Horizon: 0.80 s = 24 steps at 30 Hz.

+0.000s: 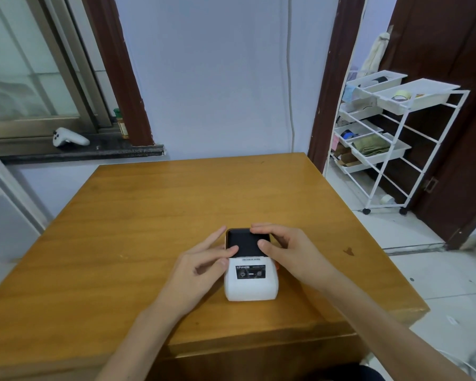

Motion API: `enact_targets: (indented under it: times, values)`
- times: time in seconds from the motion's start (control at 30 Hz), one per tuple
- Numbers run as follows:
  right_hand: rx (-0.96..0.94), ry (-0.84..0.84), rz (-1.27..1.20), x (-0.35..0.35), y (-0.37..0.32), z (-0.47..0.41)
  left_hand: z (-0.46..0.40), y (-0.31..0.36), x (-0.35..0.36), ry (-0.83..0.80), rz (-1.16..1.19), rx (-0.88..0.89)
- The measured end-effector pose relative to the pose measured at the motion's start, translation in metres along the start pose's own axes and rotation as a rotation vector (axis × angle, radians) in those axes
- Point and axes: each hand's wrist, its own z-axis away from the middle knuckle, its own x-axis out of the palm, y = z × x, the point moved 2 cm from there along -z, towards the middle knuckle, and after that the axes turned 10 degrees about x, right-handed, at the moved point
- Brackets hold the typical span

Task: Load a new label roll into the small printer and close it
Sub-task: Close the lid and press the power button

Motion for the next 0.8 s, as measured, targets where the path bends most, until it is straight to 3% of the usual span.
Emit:
enact_targets:
  times: [0.23,0.43,0.8]
  values:
    - [-0.006,0.01,-0.001,0.004,0.007,0.004,0.002,0.006,0.0,-0.037,-0.021,-0.048]
    - [0.028,0.109,0.019,-0.003,0.017,0.027,0.002,0.008,0.009,-0.281,-0.315,-0.161]
    - [0.055,0.067,-0.107,0.019,0.021,0.039,0.009,0.011,0.014,-0.265,-0.4,-0.148]
